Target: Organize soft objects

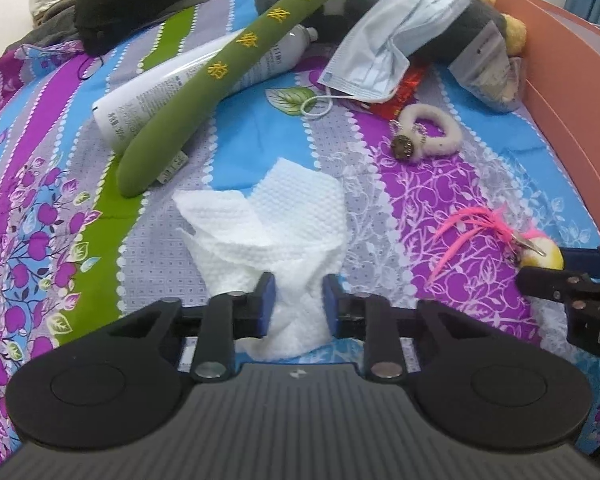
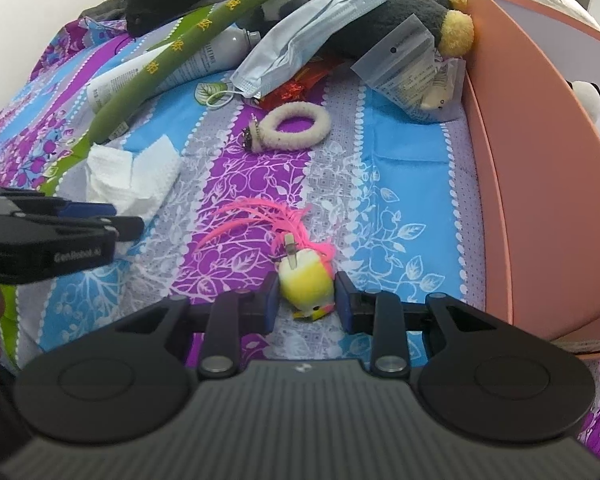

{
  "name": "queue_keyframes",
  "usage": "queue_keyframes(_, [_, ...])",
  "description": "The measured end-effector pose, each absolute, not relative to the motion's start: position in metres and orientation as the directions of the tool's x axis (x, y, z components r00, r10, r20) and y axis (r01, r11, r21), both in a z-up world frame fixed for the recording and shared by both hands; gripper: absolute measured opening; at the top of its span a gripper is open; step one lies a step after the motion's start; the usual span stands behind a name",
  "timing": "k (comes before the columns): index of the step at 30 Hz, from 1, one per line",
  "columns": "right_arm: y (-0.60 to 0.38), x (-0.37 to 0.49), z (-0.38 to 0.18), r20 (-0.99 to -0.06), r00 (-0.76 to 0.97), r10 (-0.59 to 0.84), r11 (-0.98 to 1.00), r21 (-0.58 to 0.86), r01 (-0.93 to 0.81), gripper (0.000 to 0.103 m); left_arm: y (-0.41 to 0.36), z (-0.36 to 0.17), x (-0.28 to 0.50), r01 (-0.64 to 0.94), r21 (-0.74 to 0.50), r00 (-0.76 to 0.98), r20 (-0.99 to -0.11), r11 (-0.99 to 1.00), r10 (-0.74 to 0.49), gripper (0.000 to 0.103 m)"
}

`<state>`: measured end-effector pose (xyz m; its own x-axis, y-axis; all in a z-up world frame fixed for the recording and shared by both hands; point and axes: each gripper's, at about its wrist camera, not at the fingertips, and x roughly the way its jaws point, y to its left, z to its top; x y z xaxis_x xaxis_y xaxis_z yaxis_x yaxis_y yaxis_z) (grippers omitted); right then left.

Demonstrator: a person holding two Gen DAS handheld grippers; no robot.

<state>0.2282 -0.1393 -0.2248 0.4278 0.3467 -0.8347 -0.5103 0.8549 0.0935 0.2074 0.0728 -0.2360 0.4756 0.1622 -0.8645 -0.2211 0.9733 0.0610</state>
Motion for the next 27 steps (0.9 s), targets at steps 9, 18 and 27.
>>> queue_keyframes(9, [-0.142, 0.224, -0.214, -0.823, 0.446, 0.352, 0.857, 0.092, -0.507, 0.033, 0.077, -0.223, 0.199, -0.257, 0.015, 0.501, -0.853, 0.966, 0.147, 0.006])
queue_keyframes(18, [-0.148, 0.209, -0.194, -0.804, 0.472, 0.362, 0.862, 0.096, -0.497, 0.032, 0.074, -0.190, 0.173, -0.277, -0.071, 0.561, -0.821, 0.958, 0.101, 0.006])
queue_keyframes(27, [-0.154, 0.190, -0.164, -0.771, 0.502, 0.392, 0.865, 0.123, -0.487, 0.032, 0.067, -0.146, 0.152, -0.259, -0.168, 0.633, -0.773, 0.951, 0.035, 0.006])
